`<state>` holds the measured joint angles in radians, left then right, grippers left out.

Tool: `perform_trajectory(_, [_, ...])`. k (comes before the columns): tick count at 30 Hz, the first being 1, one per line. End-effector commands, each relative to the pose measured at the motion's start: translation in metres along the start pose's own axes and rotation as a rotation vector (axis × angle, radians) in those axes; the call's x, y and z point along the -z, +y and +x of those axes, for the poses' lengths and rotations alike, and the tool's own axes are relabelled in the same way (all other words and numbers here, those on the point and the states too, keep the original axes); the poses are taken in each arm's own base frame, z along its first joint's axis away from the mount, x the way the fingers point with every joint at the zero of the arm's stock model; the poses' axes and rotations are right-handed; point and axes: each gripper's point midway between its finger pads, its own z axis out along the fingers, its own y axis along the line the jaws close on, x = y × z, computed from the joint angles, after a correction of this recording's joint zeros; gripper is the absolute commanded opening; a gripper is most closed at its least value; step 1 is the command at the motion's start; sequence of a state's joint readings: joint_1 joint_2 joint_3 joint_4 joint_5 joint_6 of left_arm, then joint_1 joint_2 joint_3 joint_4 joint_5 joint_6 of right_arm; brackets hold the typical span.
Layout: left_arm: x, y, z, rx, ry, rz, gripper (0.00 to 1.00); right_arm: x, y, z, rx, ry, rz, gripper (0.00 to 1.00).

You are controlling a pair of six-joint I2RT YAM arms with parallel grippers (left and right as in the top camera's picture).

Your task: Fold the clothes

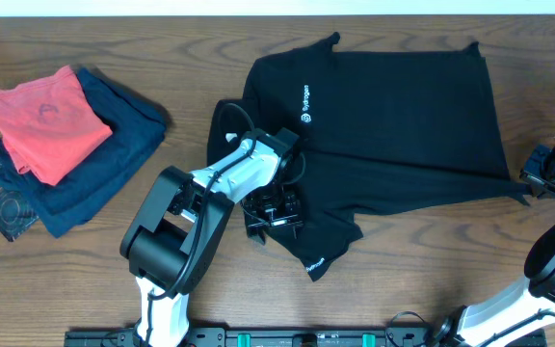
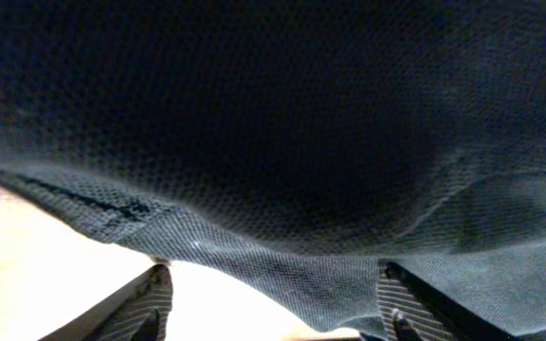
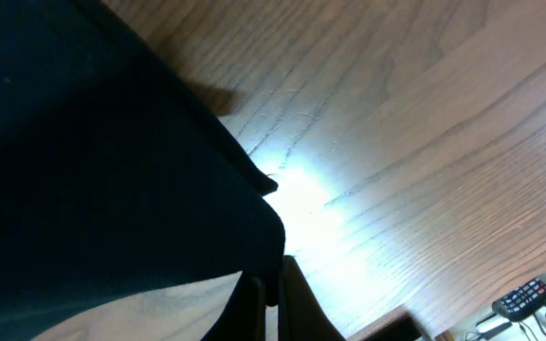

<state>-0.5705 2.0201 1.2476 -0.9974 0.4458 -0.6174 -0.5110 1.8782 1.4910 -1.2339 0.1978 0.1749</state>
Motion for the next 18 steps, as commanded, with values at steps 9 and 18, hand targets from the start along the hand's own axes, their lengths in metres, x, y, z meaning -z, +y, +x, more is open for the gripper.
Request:
perform_trajectory(9, [-0.010,-0.001,-0.017,-0.006,-0.063,0.005,0.06,0.007,0.000,0.000,0.015,-0.021,0.004,0.01])
perform_trajectory(18, [0.049,0.041,-0.003,-0.073,-0.117,-0.061,0.06,0.006,-0.003,0.005,0.019,-0.001,0.008,0.01])
